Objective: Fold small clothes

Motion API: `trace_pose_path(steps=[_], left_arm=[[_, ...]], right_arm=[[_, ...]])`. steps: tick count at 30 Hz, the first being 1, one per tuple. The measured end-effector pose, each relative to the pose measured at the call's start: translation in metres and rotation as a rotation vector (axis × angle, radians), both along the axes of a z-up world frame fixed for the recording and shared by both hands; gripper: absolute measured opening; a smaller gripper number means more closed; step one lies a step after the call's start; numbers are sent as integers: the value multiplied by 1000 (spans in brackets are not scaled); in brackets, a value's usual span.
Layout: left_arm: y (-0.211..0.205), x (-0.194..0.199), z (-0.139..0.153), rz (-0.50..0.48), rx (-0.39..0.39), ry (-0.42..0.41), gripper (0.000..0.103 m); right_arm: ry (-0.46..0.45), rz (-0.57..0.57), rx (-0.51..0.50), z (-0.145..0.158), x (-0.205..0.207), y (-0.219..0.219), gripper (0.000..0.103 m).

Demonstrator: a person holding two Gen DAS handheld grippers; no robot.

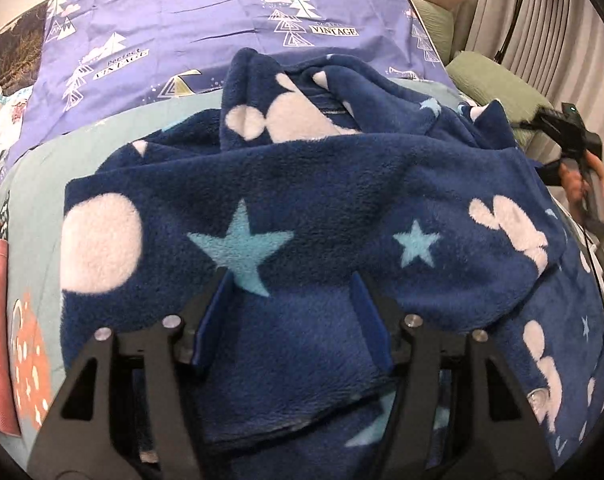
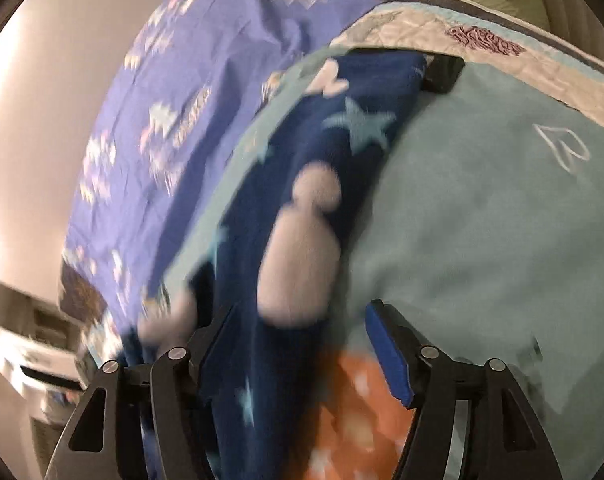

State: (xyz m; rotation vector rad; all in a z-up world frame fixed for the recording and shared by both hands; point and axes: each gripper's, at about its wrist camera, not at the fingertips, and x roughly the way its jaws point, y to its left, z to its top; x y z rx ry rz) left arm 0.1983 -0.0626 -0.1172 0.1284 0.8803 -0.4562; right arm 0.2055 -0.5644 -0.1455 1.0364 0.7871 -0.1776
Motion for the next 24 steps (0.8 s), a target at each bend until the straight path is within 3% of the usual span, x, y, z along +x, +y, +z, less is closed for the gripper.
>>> trace_pose_path(steps=[2,8,10,11,12,13,14,17,20,24], left_arm=[[-3,0,-1,0,8,-6,63],[3,-1,-2,-2,-15,-4,65],[4,-2,-1,-3,-24,-6,66],[6,-3,-2,-3,-28,-8,66],[6,-4,-2,-3,-29,-9,66],[6,-4,-2,-3,-28,-10,66],[7,-4,-1,-3,-28,-11,66],[7,-5,-1,-1,-27,-13,66],[8,-5,0,1,-26,-16,67],[9,-7,4,14,-37,-18,67]], right_arm=[[-38,-30,46,-7,11,-11,83],[-65,-157,69,-19,29,-39,81],[-53,-186,57,-20,34,-45,68],[-41,-189,51,-21,37,-47,49],[-29,-173,56,-24,41,-50,17],[-31,-154,64,-25,41,-51,10],[-41,-144,56,-21,40,-50,11],[-107,-93,-57,12,29,-39,10],[-194,51,-209,68,18,-4,10],[-296,322,-554,148,-11,104,11]])
